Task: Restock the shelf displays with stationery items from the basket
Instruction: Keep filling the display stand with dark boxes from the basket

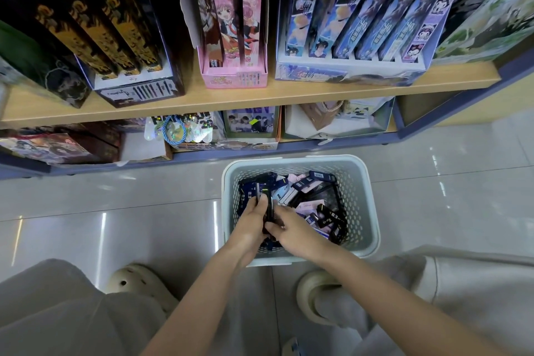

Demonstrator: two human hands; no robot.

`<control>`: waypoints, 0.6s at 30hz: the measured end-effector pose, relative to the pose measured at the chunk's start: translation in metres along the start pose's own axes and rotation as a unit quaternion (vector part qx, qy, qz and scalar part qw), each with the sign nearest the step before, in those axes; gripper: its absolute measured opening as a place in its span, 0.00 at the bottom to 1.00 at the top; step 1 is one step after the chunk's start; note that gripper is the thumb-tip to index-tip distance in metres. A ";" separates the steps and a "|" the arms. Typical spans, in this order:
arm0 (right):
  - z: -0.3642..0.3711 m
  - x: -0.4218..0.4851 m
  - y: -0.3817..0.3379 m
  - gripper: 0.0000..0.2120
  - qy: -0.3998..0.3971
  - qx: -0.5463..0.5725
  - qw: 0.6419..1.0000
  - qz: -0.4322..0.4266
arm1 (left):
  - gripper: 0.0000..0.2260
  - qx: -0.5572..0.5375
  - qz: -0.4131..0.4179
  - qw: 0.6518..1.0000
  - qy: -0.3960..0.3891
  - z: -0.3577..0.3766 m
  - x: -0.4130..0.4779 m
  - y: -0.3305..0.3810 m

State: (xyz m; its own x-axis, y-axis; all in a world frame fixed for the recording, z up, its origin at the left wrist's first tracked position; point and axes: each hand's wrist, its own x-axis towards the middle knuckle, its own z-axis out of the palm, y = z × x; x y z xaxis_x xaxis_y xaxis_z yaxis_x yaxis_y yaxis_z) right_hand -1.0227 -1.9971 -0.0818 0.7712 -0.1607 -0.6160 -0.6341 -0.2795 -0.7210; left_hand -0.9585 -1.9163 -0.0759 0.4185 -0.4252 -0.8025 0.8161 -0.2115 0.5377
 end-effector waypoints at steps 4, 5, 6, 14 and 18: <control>-0.006 -0.012 0.003 0.16 0.098 -0.163 0.980 -0.056 | 0.15 0.068 0.001 0.997 -0.040 -0.007 0.000 -0.002; -0.008 -0.014 0.002 0.17 0.112 -0.203 0.971 -0.066 | 0.15 0.093 0.008 0.995 -0.044 -0.008 0.000 -0.003; -0.009 -0.016 0.001 0.17 0.119 -0.222 0.965 -0.071 | 0.15 0.116 0.016 0.992 -0.044 -0.009 -0.001 -0.004; -0.039 -0.012 0.020 0.09 0.109 -0.087 0.988 -0.060 | 0.11 0.168 0.044 0.983 -0.061 -0.014 -0.003 -0.007; -0.071 -0.001 0.069 0.19 0.131 -0.166 0.974 0.076 | 0.11 0.131 0.032 0.990 -0.043 -0.019 -0.005 -0.002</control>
State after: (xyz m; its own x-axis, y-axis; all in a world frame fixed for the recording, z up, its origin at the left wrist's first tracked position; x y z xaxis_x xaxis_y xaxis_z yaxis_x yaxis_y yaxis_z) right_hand -1.0638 -2.0835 -0.1084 0.6856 -0.4485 -0.5735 -0.7224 -0.5169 -0.4593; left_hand -0.9543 -1.8971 -0.0780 0.4218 -0.5153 -0.7460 0.6537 -0.3974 0.6441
